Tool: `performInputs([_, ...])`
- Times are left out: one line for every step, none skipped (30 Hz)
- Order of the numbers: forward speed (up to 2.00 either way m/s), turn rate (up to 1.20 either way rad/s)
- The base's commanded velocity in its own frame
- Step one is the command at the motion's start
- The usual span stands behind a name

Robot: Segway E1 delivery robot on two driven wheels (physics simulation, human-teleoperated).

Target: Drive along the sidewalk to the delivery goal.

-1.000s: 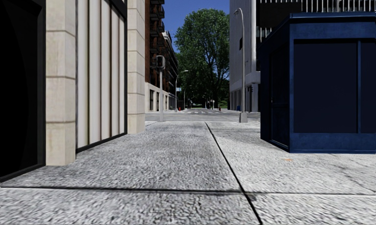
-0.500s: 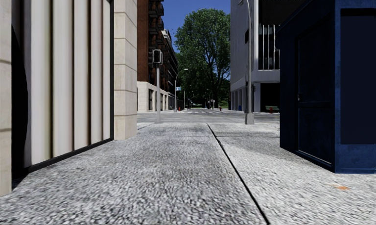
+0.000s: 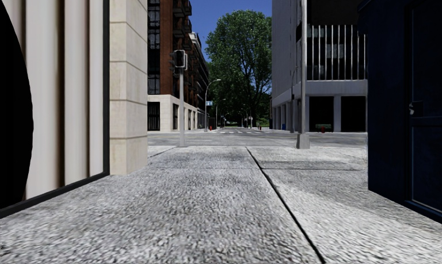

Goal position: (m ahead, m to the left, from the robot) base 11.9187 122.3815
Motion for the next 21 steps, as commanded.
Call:
performInputs([2.0, 0.0])
performInputs([2.0, 0.0])
performInputs([2.0, 0.0])
performInputs([2.0, 0.0])
performInputs([2.0, 0.0])
performInputs([2.0, 0.0])
performInputs([2.0, 0.0])
performInputs([2.0, 0.0])
performInputs([2.0, 0.0])
performInputs([2.0, 0.0])
performInputs([2.0, 0.0])
performInputs([2.0, 0.0])
performInputs([2.0, 0.0])
performInputs([2.0, 0.0])
performInputs([2.0, 0.0])
performInputs([2.0, 0.0])
performInputs([2.0, 0.0])
performInputs([2.0, 0.0])
performInputs([2.0, 0.0])
performInputs([2.0, 0.0])
performInputs([2.0, 0.0])
